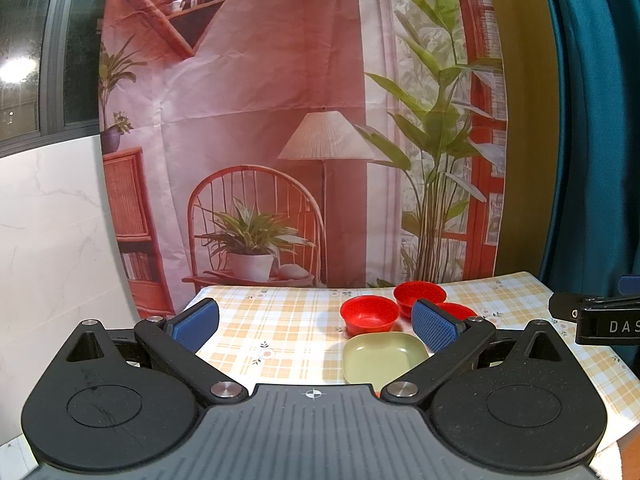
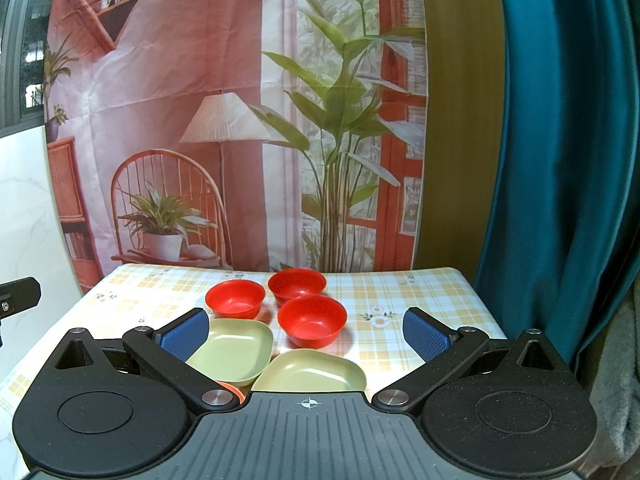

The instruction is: Organize plates and bowls

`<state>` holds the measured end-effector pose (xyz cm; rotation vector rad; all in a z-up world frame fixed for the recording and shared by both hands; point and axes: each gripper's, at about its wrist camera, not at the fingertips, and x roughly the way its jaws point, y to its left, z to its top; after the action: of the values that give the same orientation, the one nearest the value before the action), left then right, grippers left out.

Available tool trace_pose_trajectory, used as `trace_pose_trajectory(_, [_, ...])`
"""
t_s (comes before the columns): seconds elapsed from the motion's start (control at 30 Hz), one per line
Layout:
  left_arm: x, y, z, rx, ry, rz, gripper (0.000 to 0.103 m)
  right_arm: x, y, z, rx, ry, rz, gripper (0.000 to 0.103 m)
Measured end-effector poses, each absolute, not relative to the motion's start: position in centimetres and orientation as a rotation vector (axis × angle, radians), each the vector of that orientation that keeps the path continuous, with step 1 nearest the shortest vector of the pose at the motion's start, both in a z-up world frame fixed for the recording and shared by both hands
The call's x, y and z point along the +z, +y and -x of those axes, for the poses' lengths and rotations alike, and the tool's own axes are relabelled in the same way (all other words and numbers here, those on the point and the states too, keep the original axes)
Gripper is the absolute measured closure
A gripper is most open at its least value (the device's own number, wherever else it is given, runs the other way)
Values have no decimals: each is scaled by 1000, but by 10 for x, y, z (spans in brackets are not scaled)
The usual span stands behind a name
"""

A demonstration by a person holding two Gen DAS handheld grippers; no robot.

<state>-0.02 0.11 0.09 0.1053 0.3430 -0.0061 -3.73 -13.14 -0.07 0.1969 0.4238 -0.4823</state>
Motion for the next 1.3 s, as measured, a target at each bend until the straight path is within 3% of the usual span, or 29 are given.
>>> trace_pose_trajectory(1.3, [0,2,-1,-3,356,-101,0,-1,-130,36,-481,426,-192,0])
